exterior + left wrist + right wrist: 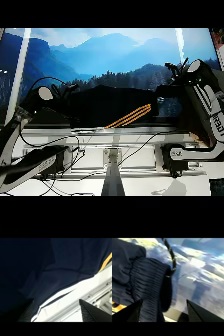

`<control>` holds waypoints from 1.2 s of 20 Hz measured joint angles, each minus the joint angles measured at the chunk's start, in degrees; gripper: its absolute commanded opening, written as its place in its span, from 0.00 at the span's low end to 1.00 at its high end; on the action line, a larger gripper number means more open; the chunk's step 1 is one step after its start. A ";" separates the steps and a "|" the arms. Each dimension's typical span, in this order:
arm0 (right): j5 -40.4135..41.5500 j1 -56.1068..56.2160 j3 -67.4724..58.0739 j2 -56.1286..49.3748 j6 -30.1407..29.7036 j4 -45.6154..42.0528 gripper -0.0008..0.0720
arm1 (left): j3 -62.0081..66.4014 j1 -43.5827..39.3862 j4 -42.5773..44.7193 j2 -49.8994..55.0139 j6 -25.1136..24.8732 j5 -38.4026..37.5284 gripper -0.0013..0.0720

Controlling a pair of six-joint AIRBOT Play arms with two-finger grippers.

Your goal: Fold the clothes and pants, and hang the long-sleeved shirts on hangers.

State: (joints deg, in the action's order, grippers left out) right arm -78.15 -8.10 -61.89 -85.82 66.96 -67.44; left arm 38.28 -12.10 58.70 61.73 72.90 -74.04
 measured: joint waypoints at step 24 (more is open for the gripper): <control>9.14 26.03 7.85 -6.29 -14.67 25.92 0.84 | -0.02 0.00 -0.04 0.02 -0.02 18.14 0.89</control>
State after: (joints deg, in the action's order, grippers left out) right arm -69.01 17.93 -54.04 -92.12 52.29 -41.52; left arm 38.26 -12.10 58.65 61.76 72.88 -55.90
